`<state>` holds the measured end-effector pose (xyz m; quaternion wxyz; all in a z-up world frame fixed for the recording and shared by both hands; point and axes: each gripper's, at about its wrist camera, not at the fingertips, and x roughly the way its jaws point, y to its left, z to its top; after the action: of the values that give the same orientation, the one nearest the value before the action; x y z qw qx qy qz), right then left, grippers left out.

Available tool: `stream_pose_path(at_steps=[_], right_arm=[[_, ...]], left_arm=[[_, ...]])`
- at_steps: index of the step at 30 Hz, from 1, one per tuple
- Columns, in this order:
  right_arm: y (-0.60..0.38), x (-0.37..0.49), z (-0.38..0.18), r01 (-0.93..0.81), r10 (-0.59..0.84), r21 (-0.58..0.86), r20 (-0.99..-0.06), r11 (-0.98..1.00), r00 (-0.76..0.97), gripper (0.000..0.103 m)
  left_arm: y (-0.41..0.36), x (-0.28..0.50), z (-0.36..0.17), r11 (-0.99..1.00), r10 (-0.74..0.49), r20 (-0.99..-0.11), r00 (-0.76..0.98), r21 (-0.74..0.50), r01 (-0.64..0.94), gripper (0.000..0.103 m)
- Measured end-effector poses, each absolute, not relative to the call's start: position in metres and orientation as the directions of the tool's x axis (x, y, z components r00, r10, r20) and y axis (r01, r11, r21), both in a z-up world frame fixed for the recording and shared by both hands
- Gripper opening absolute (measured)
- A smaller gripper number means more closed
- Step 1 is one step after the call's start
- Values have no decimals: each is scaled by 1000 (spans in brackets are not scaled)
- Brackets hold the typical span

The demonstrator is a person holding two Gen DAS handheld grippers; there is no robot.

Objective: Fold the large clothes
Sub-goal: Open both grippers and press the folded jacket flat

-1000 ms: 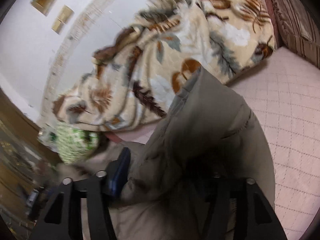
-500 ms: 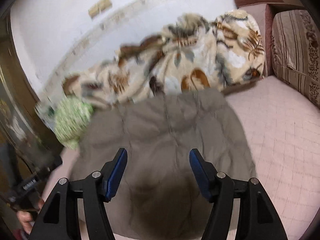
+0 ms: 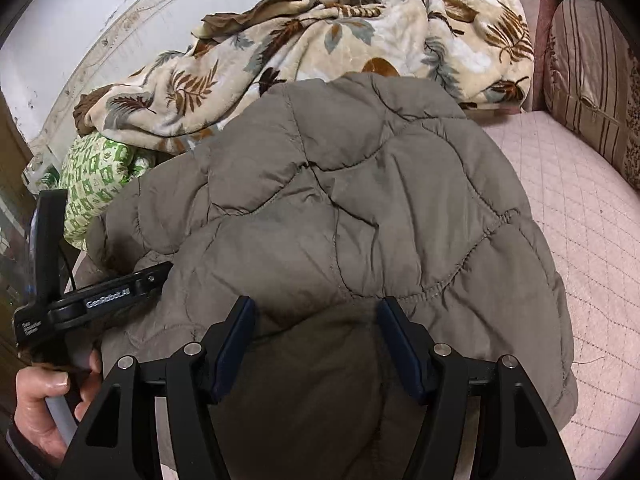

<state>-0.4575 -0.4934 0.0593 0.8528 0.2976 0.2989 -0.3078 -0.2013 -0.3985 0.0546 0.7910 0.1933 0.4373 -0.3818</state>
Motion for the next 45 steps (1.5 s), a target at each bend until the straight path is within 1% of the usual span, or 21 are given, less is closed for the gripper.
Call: stream_pose_path(at_steps=[1, 2, 3, 6, 7, 11, 14, 18, 23, 26, 30, 32, 35, 38, 41, 43, 45], right_arm=[[-492, -458, 61, 705, -352, 318, -693, 634, 629, 69], [-491, -460, 65, 705, -360, 317, -686, 634, 632, 69], [-488, -462, 70, 701, -368, 322, -672, 636, 643, 69], [-480, -467, 85, 683, -388, 327, -630, 653, 672, 69], [-476, -468, 90, 675, -394, 325, -616, 662, 682, 69], [-466, -461, 93, 663, -395, 303, -610, 685, 687, 69], [-461, -454, 91, 666, -406, 268, -619, 696, 673, 69], [-465, -450, 83, 686, -429, 228, -634, 690, 643, 69], [-481, -443, 59, 715, -409, 228, -690, 661, 598, 70], [-483, -435, 51, 723, -407, 203, -713, 660, 571, 73], [-490, -434, 44, 725, -379, 227, -730, 650, 569, 74], [-490, -436, 44, 726, -376, 233, -731, 647, 570, 75], [-484, -442, 52, 730, -388, 243, -718, 639, 579, 75], [-475, -449, 68, 714, -405, 269, -671, 646, 620, 75], [-451, -443, 85, 668, -420, 231, -622, 708, 661, 75], [-434, -434, 87, 627, -402, 207, -609, 751, 684, 75], [-420, -422, 84, 600, -390, 162, -623, 784, 678, 75]], left_arm=[[-393, -203, 60, 646, -443, -835, 326, -45, 762, 94], [-387, -206, 67, 645, -464, -825, 321, -66, 761, 89], [-374, -210, 77, 634, -504, -806, 310, -102, 767, 86], [-328, -226, 101, 632, -581, -744, 329, -158, 759, 86], [-309, -231, 105, 646, -589, -727, 353, -160, 747, 86], [-246, -234, 104, 731, -555, -696, 455, -148, 666, 86], [-226, -222, 97, 766, -523, -692, 498, -124, 631, 86], [-227, -196, 75, 779, -515, -719, 466, -166, 605, 86], [-246, -186, 55, 801, -434, -762, 481, -82, 593, 89], [-245, -180, 48, 811, -423, -781, 460, -99, 577, 92], [-247, -175, 43, 807, -422, -789, 448, -102, 581, 95], [-247, -178, 45, 807, -428, -780, 456, -102, 582, 94], [-242, -185, 57, 803, -456, -754, 472, -121, 583, 91], [-237, -199, 79, 771, -532, -695, 483, -162, 617, 91], [-239, -219, 97, 739, -590, -629, 507, -167, 653, 91], [-247, -230, 98, 709, -617, -619, 486, -169, 685, 91], [-259, -237, 92, 699, -601, -639, 480, -130, 703, 91]])
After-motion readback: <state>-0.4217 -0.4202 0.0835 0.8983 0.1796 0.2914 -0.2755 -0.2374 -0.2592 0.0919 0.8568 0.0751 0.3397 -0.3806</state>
